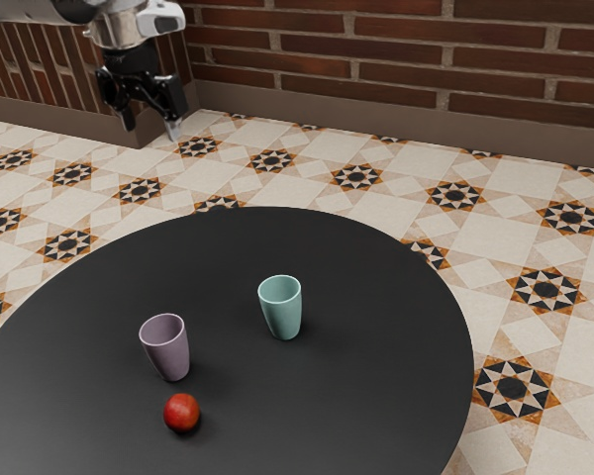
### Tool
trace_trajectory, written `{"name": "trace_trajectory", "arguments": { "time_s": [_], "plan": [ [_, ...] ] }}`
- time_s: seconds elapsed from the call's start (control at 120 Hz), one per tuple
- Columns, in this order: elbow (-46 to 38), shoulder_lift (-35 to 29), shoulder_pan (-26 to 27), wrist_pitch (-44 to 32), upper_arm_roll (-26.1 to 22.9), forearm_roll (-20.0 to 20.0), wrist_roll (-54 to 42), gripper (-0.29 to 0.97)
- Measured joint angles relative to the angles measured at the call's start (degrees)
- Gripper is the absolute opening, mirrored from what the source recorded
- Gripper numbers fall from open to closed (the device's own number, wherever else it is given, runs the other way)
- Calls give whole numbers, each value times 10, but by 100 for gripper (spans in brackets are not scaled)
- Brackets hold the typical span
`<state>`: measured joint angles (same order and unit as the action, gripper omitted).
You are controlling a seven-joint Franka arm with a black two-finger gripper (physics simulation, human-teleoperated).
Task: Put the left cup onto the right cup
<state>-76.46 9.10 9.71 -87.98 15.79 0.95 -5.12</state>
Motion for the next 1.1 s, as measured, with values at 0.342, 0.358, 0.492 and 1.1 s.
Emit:
{"name": "trace_trajectory", "arguments": {
  "time_s": [0.342,0.358,0.492,1.1],
  "plan": [
    [-87,-14,-2,-48,-2,-15,10,68],
    [-94,-13,-2,-53,-2,-17,16,68],
    [-193,-11,-1,-119,-15,-23,65,68],
    [-532,-145,-7,-337,-70,16,300,68]
  ]
}}
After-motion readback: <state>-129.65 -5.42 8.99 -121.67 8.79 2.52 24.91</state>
